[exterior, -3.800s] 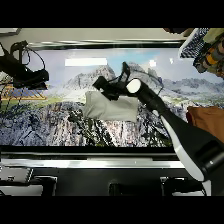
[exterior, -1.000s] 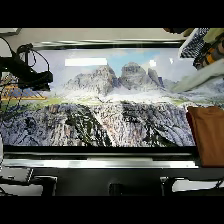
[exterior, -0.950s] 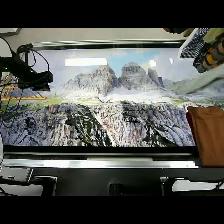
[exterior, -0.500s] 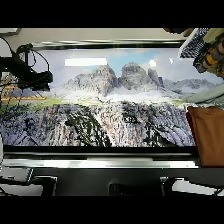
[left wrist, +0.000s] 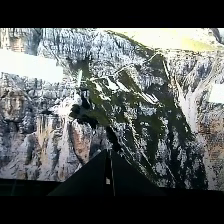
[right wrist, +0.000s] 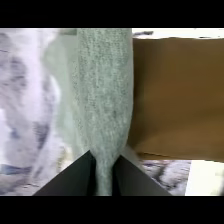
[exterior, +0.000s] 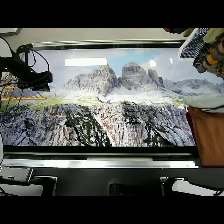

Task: Fold the clothes and pants, and hang the long-sleeved shirts on hangers.

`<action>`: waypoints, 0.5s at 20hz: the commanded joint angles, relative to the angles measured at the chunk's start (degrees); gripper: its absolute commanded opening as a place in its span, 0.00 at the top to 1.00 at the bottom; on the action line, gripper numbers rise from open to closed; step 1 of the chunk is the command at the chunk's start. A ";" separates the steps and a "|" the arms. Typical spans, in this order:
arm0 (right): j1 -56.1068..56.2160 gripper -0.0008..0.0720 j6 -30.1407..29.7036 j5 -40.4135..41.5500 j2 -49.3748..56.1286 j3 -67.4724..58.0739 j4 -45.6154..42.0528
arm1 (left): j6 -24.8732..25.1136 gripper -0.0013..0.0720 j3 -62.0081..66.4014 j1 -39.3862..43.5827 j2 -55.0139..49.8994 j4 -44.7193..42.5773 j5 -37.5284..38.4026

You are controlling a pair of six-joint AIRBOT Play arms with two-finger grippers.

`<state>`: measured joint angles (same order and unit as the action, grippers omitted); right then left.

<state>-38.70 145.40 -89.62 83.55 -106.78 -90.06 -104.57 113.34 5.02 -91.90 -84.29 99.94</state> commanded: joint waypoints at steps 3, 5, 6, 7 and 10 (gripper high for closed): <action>-2.95 0.93 -17.40 -13.09 -0.02 1.31 -9.16 | 0.02 0.96 -0.02 0.07 -0.02 0.04 0.15; -3.61 0.93 -23.54 -14.40 -0.04 5.33 -12.70 | 0.02 0.96 -0.02 0.09 -0.02 0.04 0.15; -3.61 0.93 -26.16 -14.32 -0.04 8.15 -13.62 | 0.02 0.96 -0.02 0.07 -0.02 0.04 0.15; -3.61 0.93 -27.85 -13.99 -0.04 10.82 -13.92 | 0.02 0.96 -0.02 0.09 -0.02 0.04 0.15; -3.61 0.93 -30.34 -13.46 -0.04 17.84 -16.35 | 0.00 0.96 -0.02 0.09 -0.02 0.04 0.15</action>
<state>-42.09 120.64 -102.08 83.50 -94.78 -102.78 -104.57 113.34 5.06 -91.90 -84.25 100.09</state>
